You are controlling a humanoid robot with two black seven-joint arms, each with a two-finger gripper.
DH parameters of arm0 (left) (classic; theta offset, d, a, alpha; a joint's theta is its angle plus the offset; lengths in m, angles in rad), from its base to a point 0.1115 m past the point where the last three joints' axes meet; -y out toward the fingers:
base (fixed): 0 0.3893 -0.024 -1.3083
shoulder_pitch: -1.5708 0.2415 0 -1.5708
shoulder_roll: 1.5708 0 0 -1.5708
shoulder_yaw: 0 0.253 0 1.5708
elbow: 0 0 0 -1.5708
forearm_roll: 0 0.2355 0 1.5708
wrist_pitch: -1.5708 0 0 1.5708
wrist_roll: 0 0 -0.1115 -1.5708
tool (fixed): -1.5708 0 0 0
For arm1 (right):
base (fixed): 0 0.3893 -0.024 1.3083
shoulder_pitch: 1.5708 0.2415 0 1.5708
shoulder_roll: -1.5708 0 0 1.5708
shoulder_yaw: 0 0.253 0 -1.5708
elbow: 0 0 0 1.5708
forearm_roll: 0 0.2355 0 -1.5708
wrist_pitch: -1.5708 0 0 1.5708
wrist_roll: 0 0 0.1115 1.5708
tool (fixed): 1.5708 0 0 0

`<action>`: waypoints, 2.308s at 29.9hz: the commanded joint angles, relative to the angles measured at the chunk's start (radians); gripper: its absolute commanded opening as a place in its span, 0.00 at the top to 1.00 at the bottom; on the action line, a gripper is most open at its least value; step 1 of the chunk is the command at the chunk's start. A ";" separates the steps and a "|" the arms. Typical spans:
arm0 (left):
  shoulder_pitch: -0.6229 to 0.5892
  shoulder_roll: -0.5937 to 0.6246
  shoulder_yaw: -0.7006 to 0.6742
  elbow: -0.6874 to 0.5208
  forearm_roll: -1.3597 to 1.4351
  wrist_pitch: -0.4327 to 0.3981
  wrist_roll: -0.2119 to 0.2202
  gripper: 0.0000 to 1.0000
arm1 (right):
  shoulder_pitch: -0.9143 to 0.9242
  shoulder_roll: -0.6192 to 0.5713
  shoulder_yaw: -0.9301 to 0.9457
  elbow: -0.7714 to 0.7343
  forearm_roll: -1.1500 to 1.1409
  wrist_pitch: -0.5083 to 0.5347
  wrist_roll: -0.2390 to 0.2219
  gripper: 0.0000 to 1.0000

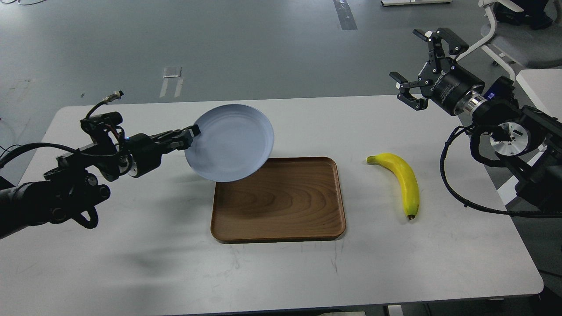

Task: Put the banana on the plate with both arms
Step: 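Lift the blue plate with the left gripper and carry it over the tray, then lower the plate onto the tray, release, and raise the left gripper, then move the right gripper down to the banana and grasp it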

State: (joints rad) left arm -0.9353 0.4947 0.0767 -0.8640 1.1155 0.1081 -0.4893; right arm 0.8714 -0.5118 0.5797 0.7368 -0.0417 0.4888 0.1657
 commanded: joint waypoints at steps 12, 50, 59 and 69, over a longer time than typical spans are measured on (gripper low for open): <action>0.012 -0.329 0.133 0.204 0.009 0.002 0.001 1.00 | -0.023 -0.086 0.019 0.024 0.006 0.000 0.000 0.00; -0.063 -0.168 -0.072 0.160 -0.411 -0.008 0.001 0.02 | 0.044 -0.336 -0.049 0.150 -0.534 0.000 0.038 0.01; -0.097 -0.139 -0.258 0.172 -0.882 -0.159 0.069 0.02 | 0.037 -0.490 -0.153 0.522 -1.378 -0.028 0.071 0.06; -0.069 -0.124 -0.356 0.172 -0.925 -0.160 0.149 0.02 | -0.023 -0.343 -0.414 0.408 -1.607 -0.325 0.075 0.29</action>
State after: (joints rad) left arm -1.0063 0.3668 -0.2771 -0.6918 0.1899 -0.0521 -0.3311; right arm 0.8839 -0.8958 0.1880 1.1987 -1.6484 0.2187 0.2409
